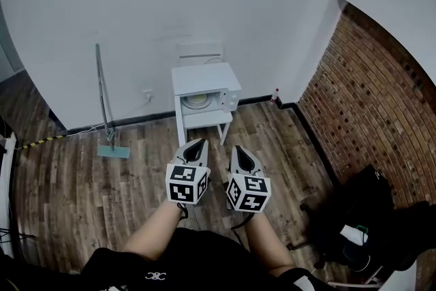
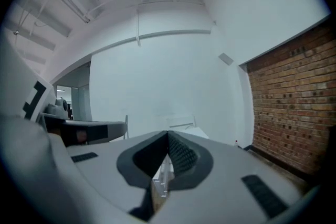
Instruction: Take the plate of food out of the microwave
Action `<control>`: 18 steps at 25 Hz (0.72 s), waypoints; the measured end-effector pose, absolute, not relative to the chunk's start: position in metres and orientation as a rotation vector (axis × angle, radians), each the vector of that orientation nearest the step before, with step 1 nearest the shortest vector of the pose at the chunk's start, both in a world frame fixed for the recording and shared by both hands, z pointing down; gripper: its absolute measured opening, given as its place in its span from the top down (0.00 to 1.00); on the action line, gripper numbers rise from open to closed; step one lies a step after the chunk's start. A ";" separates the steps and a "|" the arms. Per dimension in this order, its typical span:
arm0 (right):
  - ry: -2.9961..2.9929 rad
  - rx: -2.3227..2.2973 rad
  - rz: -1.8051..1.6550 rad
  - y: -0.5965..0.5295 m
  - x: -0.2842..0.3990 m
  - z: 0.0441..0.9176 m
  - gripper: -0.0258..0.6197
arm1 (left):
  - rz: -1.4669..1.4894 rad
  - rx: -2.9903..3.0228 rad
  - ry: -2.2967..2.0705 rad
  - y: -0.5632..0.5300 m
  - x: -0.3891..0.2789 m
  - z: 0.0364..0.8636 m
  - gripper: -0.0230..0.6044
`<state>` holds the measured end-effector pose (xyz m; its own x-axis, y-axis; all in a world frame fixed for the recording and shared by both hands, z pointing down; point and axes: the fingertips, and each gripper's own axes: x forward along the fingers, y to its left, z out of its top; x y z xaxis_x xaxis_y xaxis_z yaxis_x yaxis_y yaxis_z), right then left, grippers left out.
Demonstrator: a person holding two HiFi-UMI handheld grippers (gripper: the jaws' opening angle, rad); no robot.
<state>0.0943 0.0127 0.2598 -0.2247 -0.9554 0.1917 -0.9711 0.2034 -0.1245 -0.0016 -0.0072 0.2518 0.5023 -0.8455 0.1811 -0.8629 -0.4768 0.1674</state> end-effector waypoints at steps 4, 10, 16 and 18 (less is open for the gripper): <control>-2.393 1.902 0.355 -0.033 0.086 0.260 0.94 | 0.128 2.518 -1.472 -0.049 -0.009 0.249 0.98; -2.409 1.902 0.374 -0.090 0.073 0.261 0.94 | 0.153 2.516 -1.484 -0.102 -0.023 0.251 0.98; -2.395 1.895 0.451 -0.131 0.082 0.285 0.94 | 0.182 2.474 -1.497 -0.141 -0.025 0.269 0.98; -2.399 1.886 0.476 -0.149 0.086 0.293 0.94 | 0.202 2.458 -1.507 -0.155 -0.022 0.277 0.98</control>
